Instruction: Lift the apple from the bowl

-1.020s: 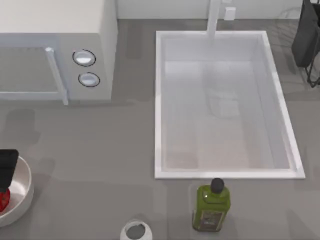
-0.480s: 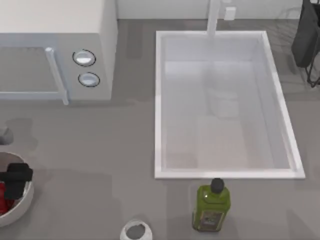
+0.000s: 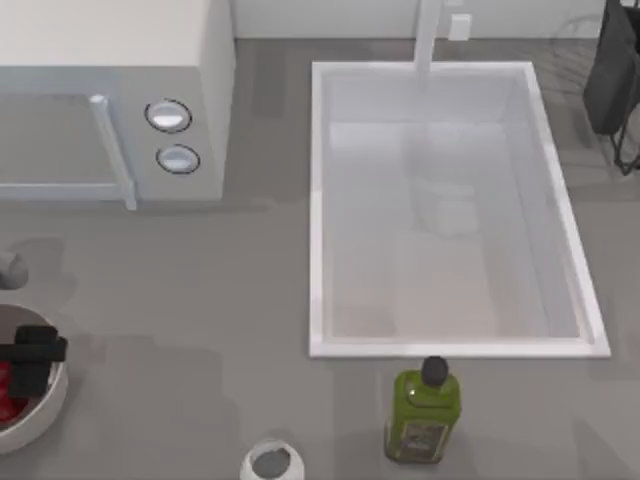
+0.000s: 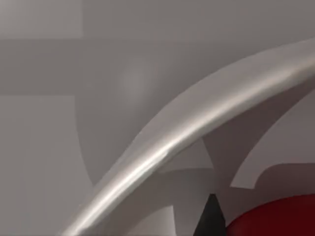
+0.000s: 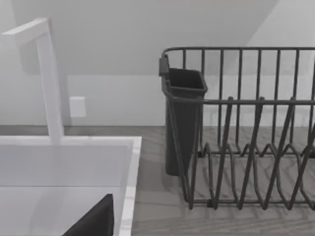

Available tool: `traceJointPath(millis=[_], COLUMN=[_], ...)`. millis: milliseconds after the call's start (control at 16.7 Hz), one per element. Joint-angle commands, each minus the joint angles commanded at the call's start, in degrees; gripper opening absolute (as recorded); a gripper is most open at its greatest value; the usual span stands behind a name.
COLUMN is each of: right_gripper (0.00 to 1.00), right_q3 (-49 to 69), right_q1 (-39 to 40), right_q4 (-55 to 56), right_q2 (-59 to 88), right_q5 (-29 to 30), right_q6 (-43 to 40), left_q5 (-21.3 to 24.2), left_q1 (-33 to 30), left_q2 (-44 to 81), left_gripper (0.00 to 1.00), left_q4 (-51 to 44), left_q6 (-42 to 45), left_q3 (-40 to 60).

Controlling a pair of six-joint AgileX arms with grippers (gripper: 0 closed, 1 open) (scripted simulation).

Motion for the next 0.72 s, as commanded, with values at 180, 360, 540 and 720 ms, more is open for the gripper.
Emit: traceJointPath(millis=[180,360,540,720], right_gripper=[1.00,1.00,1.00,1.00], right_q3=[0.0,0.0,0.0,0.0], right_q1=[0.0,0.0,0.0,0.0], right_q4=[0.0,0.0,0.0,0.0], right_q2=[0.0,0.0,0.0,0.0], right_q5=[0.0,0.0,0.0,0.0], right_q6=[0.0,0.0,0.0,0.0], left_q5=[0.0,0.0,0.0,0.0], left_q1=[0.0,0.0,0.0,0.0], left_q2=[0.0,0.0,0.0,0.0], left_gripper=[0.77,0.55,0.32,0.10], left_q4=[0.0,0.0,0.0,0.0], left_q6=[0.0,0.0,0.0,0.0], left_q3=[0.0,0.0,0.0,0.0])
